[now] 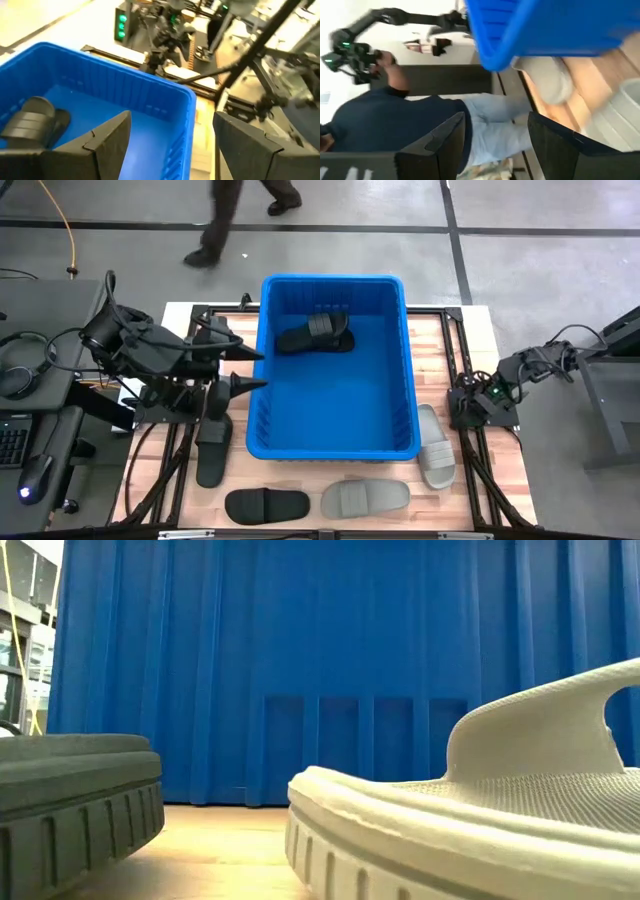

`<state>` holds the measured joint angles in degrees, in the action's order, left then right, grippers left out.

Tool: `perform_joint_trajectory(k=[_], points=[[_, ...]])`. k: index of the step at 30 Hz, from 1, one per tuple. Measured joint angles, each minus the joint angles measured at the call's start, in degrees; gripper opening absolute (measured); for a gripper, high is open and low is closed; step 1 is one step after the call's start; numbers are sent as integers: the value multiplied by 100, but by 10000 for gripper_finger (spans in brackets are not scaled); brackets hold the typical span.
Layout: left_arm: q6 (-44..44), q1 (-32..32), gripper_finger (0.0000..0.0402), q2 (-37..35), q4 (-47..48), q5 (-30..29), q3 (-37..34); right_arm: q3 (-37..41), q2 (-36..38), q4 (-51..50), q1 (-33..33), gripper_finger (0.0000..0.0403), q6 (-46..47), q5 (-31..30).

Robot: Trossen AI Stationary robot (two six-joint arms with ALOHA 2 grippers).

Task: Pick and place slides into bin
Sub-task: Put the right white slipper into the bin

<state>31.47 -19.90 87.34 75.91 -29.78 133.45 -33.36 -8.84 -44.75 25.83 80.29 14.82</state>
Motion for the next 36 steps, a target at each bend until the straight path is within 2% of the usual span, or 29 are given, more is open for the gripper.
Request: perform_joint_trajectory(k=[3, 7, 10, 15, 19, 25, 30, 34, 36], points=[[176, 2, 270, 96, 30, -294, 2, 0, -9, -551, -3, 206, -304, 360], [246, 2, 270, 292, -86, -217, -2, 0, -5, -1240, -3, 206, -656, 590], [251, 0, 270, 404, -167, -234, 0, 0, -4, -1284, -3, 206, -1006, 540], [376, 2, 270, 476, -351, -441, -2, 0, -8, -1321, -3, 206, -1072, 539], [461, 2, 270, 473, -354, -573, -2, 3, -27, -1379, 8, 203, -1528, 909], [635, 2, 270, 473, -355, -735, -2, 7, -497, -1366, 8, 200, -1635, 1025], [640, 2, 270, 555, -415, -737, -2, 298, -1440, -1007, 8, 211, -1592, 1799], [640, 0, 270, 620, -433, -737, 0, 838, -2119, -419, -11, 215, -2185, 2779], [643, 2, 270, 643, -406, -687, -2, 895, -2299, -100, -118, 216, -2408, 2994]])
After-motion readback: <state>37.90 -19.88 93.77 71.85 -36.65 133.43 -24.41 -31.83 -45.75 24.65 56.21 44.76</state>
